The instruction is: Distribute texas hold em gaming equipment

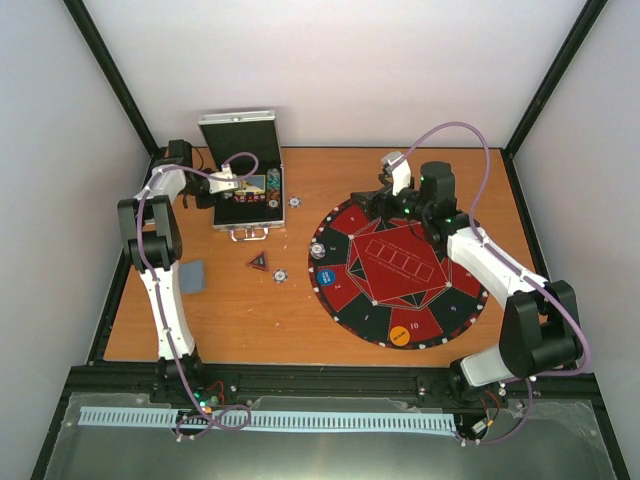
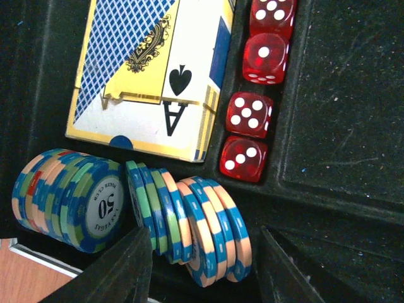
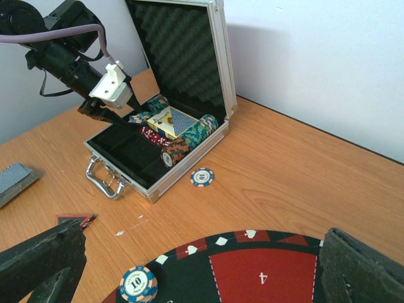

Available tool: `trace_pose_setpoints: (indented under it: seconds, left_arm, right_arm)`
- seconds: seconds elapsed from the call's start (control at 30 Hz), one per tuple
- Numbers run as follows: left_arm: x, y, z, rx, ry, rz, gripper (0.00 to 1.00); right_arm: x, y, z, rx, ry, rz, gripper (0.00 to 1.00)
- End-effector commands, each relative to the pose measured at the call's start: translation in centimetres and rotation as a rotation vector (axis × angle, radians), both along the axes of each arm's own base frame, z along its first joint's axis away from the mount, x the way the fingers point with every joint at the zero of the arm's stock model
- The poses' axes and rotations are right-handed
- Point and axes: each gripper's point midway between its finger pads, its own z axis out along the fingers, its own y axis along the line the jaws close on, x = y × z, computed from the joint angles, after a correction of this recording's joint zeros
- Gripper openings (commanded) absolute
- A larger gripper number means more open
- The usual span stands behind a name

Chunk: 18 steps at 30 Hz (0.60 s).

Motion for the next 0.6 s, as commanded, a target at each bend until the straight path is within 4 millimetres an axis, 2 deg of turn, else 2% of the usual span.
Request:
trace_pose_setpoints:
  seconds: [0.0,0.23,0.4,0.47,0.57]
  left_arm:
    - [0.5,-2.0,-1.8,-0.031,0.011,-0.028,0.48]
    - [2.9,-1.3,-1.4,-0.004,-0.061,0.019,0.45]
    - [3.4,-1.2,-1.6,0.000,-0.076,0.028,0.40]
    - [3.7,-1.3,-1.5,-0.005,-0.084,0.036,0.31]
    - [3.7,-1.5,-0.9,-0.025,-0.085,0.047,0.12]
  right_arm:
    - [0.4,0.3,0.7,0.005,-0.011,0.014,1.00]
    - [0.3,0.3,0.7,0.000,-0.008,0.016,1.00]
    - [0.3,0.5,0.7,0.011,-0.001,0.026,1.00]
    - [0.3,0.6,0.7,0.008,0.000,0.032,1.00]
    - [0.3,0.6,0.8,0.009,0.005,0.035,1.00]
